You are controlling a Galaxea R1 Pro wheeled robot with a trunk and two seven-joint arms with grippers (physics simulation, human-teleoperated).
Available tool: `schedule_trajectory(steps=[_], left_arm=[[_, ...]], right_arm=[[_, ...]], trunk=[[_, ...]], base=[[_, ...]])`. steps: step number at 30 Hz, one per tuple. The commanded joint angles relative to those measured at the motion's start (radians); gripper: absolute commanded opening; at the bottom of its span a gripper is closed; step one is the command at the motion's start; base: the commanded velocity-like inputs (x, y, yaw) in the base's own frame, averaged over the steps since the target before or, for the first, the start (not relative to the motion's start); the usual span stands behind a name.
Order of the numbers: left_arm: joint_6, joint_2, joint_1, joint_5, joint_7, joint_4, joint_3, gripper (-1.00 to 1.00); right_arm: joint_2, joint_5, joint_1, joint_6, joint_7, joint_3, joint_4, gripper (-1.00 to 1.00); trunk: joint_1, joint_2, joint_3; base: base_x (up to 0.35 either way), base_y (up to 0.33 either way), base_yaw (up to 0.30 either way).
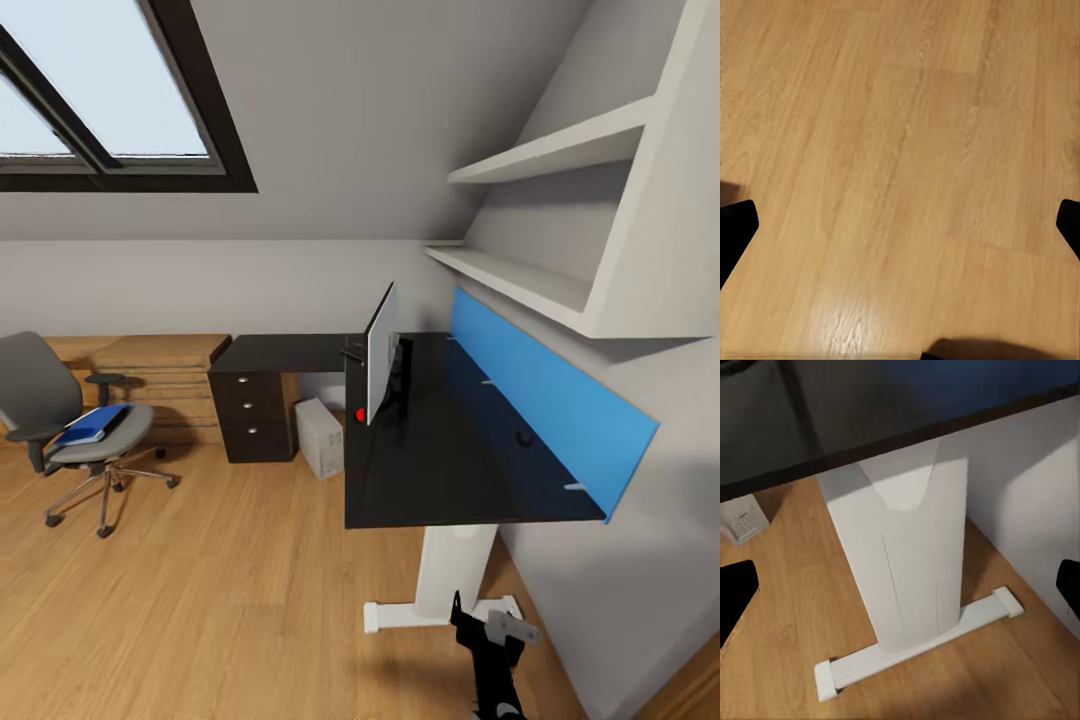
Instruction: In the bedroom, organize the workspace by keeping the computer under the desk, ensuring the monitor is on the desk, placing the keyboard on the desk next to the monitor, placing the mouse on the desk next to the keyboard, moving the folder from the swivel chair onto the desk next to the mouse, stacking the notebook on top of the folder with the pen on top of the notebook, and positioning the swivel chair next to the desk.
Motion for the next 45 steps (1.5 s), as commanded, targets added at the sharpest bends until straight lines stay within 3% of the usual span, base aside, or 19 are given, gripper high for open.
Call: schedule_trajectory(steps=[1,4,8,12,13,15,16,17,18,21,22,23,28,31,32,35,37,39,45], left_arm=[[-0.004,-0.001,-0.001,-0.001,0.0,0.004,0.004,1.0],[-0.006,-0.001,-0.001,-0.001,0.0,0.008,0.004,1.0],[-0.007,-0.001,-0.001,-0.001,0.0,0.012,0.004,1.0],[-0.008,-0.001,-0.001,-0.002,0.0,0.013,0.004,1.0],[-0.008,0.0,-0.001,-0.002,0.0,0.013,0.004,1.0],[-0.008,0.0,-0.001,-0.002,0.0,0.013,0.005,1.0],[-0.008,0.0,-0.001,-0.002,0.0,0.013,0.005,1.0],[-0.008,0.002,-0.001,-0.002,0.001,0.012,0.005,1.0],[-0.008,0.008,-0.001,-0.002,0.002,0.012,0.007,1.0],[-0.009,0.02,-0.001,-0.001,0.003,0.012,0.007,1.0],[-0.013,0.025,-0.001,0.0,0.003,0.012,0.007,1.0],[-0.05,0.039,-0.001,0.001,0.007,0.012,0.007,1.0],[-0.058,0.052,-0.001,0.004,0.01,0.011,0.009,1.0],[-0.06,0.064,-0.001,0.024,0.01,0.009,0.009,1.0],[-0.058,0.095,-0.001,0.096,0.006,0.004,0.021,1.0],[-0.053,0.121,-0.001,0.182,0.002,-0.019,0.024,1.0],[-0.048,0.14,-0.001,0.267,-0.001,-0.035,0.025,1.0],[-0.045,0.155,-0.001,0.31,-0.002,-0.041,0.025,1.0],[-0.044,0.167,-0.001,0.337,-0.002,-0.045,0.026,1.0]], right_arm=[[0.0,-0.002,-0.001,-0.004,-0.007,0.0,-0.043,1.0],[-0.001,-0.002,-0.001,0.01,-0.023,-0.001,-0.122,1.0],[-0.016,-0.002,-0.001,0.127,-0.085,-0.002,-0.305,1.0],[-0.061,-0.002,-0.003,0.463,-0.127,-0.004,-0.577,1.0],[-0.069,-0.002,-0.004,0.513,-0.129,-0.004,-0.607,1.0],[-0.101,-0.004,-0.022,0.711,-0.133,-0.005,-0.689,1.0],[-0.11,-0.004,-0.035,0.756,-0.133,-0.006,-0.699,1.0],[-0.133,-0.005,-0.094,0.862,-0.133,-0.007,-0.703,1.0],[-0.159,-0.004,-0.198,0.933,-0.128,-0.008,-0.594,1.0],[-0.181,-0.003,-0.246,0.906,-0.117,-0.006,-0.45,1.0],[-0.186,-0.002,-0.259,0.862,-0.109,-0.004,-0.391,1.0],[-0.203,0.016,-0.279,0.747,-0.092,0.001,-0.296,1.0],[-0.211,0.02,-0.281,0.734,-0.09,0.0,-0.287,1.0],[-0.218,0.019,-0.281,0.759,-0.091,0.0,-0.308,1.0],[-0.221,0.01,-0.281,0.834,-0.074,-0.007,-0.349,1.0],[-0.221,-0.016,-0.281,0.858,-0.046,-0.03,-0.365,1.0],[-0.221,-0.042,-0.281,0.866,-0.035,-0.053,-0.371,1.0],[-0.221,-0.054,-0.281,0.869,-0.031,-0.063,-0.373,1.0],[-0.221,-0.062,-0.281,0.87,-0.028,-0.068,-0.379,1.0]], trunk=[[0.0,-0.002,-0.002],[0.0,-0.002,-0.002],[0.0,-0.002,-0.002],[0.0,-0.002,-0.002],[0.0,-0.002,-0.002],[0.0,-0.002,-0.002],[0.0,-0.002,-0.002],[0.0,-0.002,-0.002],[0.0,-0.002,-0.002],[0.0,-0.002,-0.002],[0.0,-0.002,-0.002],[0.0,-0.002,-0.002],[0.0,-0.002,-0.002],[0.0,-0.002,-0.002],[0.0,-0.002,-0.002],[0.0,-0.002,-0.002],[0.0,-0.002,-0.002],[0.0,-0.002,-0.002],[0.0,-0.002,-0.002]], base=[[-0.034,-0.005,0.0],[-0.022,-0.004,0.0],[-0.008,-0.001,0.0],[-0.001,0.0,0.0],[0.0,0.0,0.0],[0.0,0.0,0.0],[0.0,0.0,0.0],[0.0,0.0,0.0],[0.096,-0.042,0.0],[0.187,-0.067,0.0],[0.257,-0.085,0.0],[0.31,-0.098,0.0],[0.315,-0.112,0.0],[0.316,-0.143,0.0],[0.311,-0.173,0.0],[0.31,-0.179,0.0],[0.309,-0.182,0.0],[0.309,-0.183,0.0],[0.306,-0.187,0.0]])
